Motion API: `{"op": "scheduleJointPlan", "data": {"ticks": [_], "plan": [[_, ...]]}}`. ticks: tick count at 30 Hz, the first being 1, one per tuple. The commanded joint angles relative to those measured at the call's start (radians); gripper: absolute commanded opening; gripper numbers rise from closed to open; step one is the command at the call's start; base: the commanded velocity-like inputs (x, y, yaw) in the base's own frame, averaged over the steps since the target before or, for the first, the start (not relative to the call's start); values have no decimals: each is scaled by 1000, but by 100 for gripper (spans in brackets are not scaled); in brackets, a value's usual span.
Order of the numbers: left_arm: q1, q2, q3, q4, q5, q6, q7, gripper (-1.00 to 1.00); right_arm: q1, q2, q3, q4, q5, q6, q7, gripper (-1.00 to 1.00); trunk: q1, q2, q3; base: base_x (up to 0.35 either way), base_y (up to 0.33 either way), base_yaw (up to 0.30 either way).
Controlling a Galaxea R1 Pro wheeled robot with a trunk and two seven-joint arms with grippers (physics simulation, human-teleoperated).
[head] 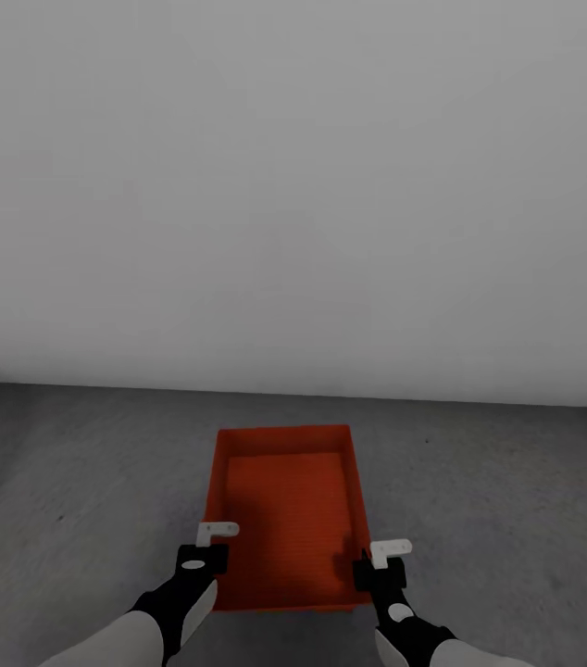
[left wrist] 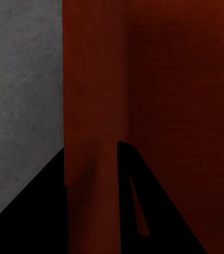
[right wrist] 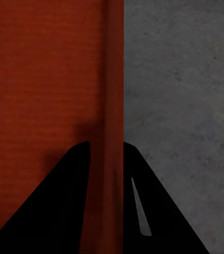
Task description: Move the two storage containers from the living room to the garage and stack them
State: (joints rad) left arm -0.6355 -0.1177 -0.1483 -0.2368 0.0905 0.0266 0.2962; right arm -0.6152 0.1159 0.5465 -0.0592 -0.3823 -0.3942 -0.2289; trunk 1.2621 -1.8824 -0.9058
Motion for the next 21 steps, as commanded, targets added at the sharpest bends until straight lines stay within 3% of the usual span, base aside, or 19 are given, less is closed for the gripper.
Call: {"op": "scheduleJointPlan", "data": {"ticks": [1, 12, 21], "plan": [[-1, 0, 27, -22, 15, 1, 0, -100, 0, 14, -16, 1, 2, 5, 2, -100, 0, 0, -1, 0, 0, 0], [-1, 0, 27, -22, 15, 2, 0, -100, 0, 14, -16, 1, 2, 5, 2, -100, 0, 0, -1, 6, 0, 0], [-1, 1, 27, -23, 15, 2, 0, -100, 0, 15, -16, 1, 2, 5, 2, -100, 0, 0, -1, 138, 0, 0]]}}
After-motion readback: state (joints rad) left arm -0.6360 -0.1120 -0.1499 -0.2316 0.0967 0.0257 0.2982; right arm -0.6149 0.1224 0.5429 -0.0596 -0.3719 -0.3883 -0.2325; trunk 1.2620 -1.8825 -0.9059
